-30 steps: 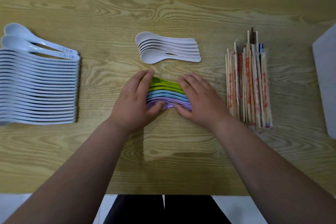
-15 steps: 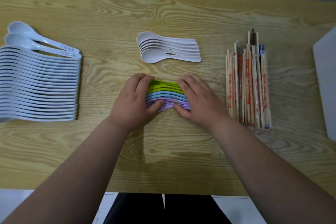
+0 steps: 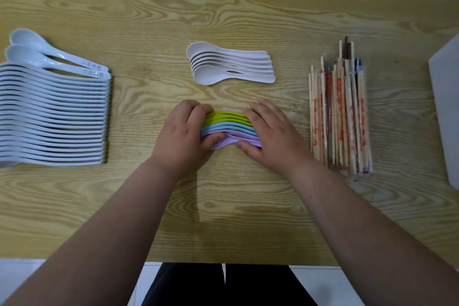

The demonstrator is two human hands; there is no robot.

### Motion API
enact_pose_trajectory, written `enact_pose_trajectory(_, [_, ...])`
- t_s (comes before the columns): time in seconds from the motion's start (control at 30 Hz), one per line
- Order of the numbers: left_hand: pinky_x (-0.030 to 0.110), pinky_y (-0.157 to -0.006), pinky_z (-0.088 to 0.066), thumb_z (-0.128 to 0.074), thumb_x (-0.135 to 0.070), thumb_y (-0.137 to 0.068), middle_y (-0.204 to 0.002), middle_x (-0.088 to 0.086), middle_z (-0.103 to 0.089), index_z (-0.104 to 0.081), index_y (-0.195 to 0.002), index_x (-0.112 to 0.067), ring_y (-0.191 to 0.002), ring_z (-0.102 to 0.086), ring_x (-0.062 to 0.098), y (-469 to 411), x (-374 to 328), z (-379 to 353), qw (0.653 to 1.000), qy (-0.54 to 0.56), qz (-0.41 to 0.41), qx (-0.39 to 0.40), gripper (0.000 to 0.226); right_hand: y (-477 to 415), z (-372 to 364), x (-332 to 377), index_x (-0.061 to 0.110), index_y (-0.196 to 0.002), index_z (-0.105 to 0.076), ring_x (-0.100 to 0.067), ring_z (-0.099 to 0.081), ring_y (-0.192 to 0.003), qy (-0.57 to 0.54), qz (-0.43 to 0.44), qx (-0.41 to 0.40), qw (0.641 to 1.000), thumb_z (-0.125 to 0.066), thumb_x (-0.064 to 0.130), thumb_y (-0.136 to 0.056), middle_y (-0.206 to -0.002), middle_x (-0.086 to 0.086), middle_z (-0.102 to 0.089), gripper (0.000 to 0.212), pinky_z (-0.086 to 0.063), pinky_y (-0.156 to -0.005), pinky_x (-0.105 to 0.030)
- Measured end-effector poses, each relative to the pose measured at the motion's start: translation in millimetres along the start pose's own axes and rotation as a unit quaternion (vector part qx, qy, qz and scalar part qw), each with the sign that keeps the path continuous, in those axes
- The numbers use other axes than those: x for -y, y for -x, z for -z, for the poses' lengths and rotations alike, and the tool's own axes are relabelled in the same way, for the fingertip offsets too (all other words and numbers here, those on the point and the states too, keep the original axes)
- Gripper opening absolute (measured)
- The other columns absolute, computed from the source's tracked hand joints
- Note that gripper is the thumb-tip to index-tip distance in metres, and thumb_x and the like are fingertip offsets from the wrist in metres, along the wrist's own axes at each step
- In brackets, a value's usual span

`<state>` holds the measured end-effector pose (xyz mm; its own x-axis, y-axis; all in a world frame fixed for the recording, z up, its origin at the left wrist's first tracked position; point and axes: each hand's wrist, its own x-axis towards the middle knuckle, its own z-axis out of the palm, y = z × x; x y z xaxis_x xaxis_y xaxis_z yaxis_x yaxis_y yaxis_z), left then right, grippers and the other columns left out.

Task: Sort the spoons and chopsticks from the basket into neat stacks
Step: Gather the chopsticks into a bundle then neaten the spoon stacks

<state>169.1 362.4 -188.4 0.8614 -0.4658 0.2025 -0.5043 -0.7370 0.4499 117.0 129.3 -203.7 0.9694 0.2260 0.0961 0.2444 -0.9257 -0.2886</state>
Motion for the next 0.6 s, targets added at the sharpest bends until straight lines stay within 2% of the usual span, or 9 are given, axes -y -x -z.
enact_pose_trajectory(0.1, [0.042,-0.099,-0.042,-0.069,-0.053,-0.083,-0.119,0.017,-0.059,-0.060,-0.127,-0.002,-0.110,-0.055,0.033,-1.3,2.9,-3.4,0.999,-0.018,-0.046,0.017,0.068,0.5,-2.0,-0.5,0.006,-0.137,-0.057,-0.031,-0.040,-0.142,-0.019,-0.014,-0.009,1.000,-0.050,0.057,-0.095,-0.144,-0.013,-0.054,0.067,-0.036,-0.116,-0.047])
enact_pose_trajectory(0.17, [0.042,-0.099,-0.041,-0.065,-0.051,-0.088,-0.119,0.016,-0.062,-0.061,-0.128,-0.002,-0.108,-0.057,0.035,-1.4,4.5,-5.8,0.998,-0.028,-0.062,0.018,0.063,1.2,-3.3,-0.7,0.006,-0.138,-0.056,-0.031,-0.041,-0.141,-0.011,-0.010,-0.010,1.000,-0.050,0.056,-0.096,-0.144,-0.013,-0.054,0.065,-0.037,-0.115,-0.048])
enact_pose_trajectory(0.27, [0.041,-0.099,-0.040,-0.061,-0.045,-0.090,-0.115,0.018,-0.061,-0.061,-0.126,-0.001,-0.105,-0.056,0.036,0.3,4.1,-8.4,0.999,-0.009,-0.037,0.014,0.057,1.1,-4.4,-0.7,0.009,-0.142,-0.053,-0.032,-0.040,-0.141,0.010,-0.002,-0.007,1.000,-0.046,0.055,-0.098,-0.144,-0.013,-0.053,0.064,-0.035,-0.117,-0.045])
enact_pose_trajectory(0.37, [0.045,-0.105,-0.042,-0.066,-0.034,-0.086,-0.124,0.020,-0.057,-0.057,-0.131,0.002,-0.116,-0.053,0.036,3.6,1.3,-12.1,0.999,0.043,-0.014,0.023,0.057,0.6,-3.6,0.2,0.010,-0.144,-0.052,-0.032,-0.040,-0.142,0.013,-0.004,-0.006,1.000,-0.045,0.055,-0.099,-0.144,-0.012,-0.053,0.064,-0.035,-0.117,-0.045])
enact_pose_trajectory(0.43, [0.041,-0.112,-0.039,-0.071,-0.035,-0.086,-0.133,0.018,-0.055,-0.053,-0.136,0.001,-0.127,-0.050,0.031,4.8,1.0,-12.1,0.997,0.070,-0.014,0.036,0.064,1.6,-2.0,0.8,0.009,-0.144,-0.052,-0.030,-0.038,-0.143,0.005,-0.008,0.000,1.000,-0.043,0.058,-0.099,-0.145,-0.011,-0.052,0.067,-0.033,-0.118,-0.043])
enact_pose_trajectory(0.6, [0.034,-0.114,-0.036,-0.062,-0.040,-0.090,-0.144,0.015,-0.052,-0.053,-0.140,-0.006,-0.137,-0.046,0.025,5.0,1.2,-9.1,0.993,0.101,-0.003,0.058,0.062,2.3,0.6,1.1,0.006,-0.140,-0.055,-0.029,-0.039,-0.143,-0.017,-0.019,-0.006,1.000,-0.044,0.058,-0.097,-0.145,-0.011,-0.053,0.068,-0.033,-0.118,-0.043])
